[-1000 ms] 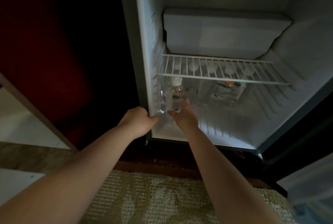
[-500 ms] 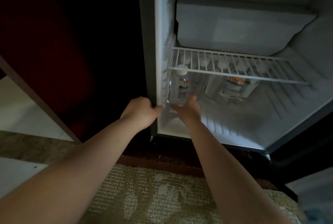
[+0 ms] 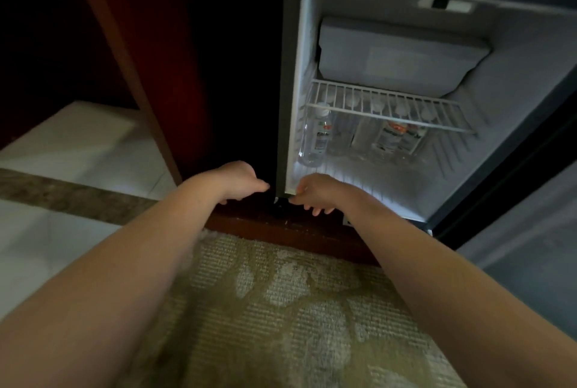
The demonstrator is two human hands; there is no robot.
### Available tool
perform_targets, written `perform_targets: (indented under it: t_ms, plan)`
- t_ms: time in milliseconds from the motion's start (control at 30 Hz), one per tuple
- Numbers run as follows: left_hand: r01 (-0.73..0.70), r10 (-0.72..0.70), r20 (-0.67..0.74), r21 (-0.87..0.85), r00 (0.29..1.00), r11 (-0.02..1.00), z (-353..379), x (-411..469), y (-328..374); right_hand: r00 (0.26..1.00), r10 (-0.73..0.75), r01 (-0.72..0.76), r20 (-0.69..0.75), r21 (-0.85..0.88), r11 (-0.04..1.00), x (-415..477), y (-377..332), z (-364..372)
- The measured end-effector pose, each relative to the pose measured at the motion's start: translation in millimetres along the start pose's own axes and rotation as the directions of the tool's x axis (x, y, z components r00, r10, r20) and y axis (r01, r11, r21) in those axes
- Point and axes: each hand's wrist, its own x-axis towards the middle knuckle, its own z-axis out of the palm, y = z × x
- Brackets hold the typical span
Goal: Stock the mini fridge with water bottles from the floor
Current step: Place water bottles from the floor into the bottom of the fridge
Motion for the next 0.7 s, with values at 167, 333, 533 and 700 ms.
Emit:
perform_targets:
  t_ms: [167, 333, 533, 700]
  plan:
    - [0.052, -0.050, -0.043, 0.059, 0.998, 0.997, -18.5, -62.6, -26.9, 0.988, -0.151, 0.146, -0.038, -0.096, 0.985, -64.4, -51.2, 11.6]
    - [0.041, -0.021, -0.235, 0.079, 0.972, 0.996, -27.8, -129.2, -78.9, 0.963, -0.269, 0.262, -0.009, -0.191, 0.946, -118.7, -108.1, 51.4]
    - [0.211, -0.178, -0.332, 0.063, 0.926, 0.976, -19.5, -195.7, -178.8, 0.923, -0.374, 0.377, 0.093, -0.420, 0.826, -147.0, -169.4, 126.6]
    - [0.343, -0.335, -0.284, -0.022, 0.899, 0.939, 0.1, -218.4, -251.0, 0.886, -0.403, 0.464, 0.231, -0.474, 0.749, -144.8, -204.8, 192.6]
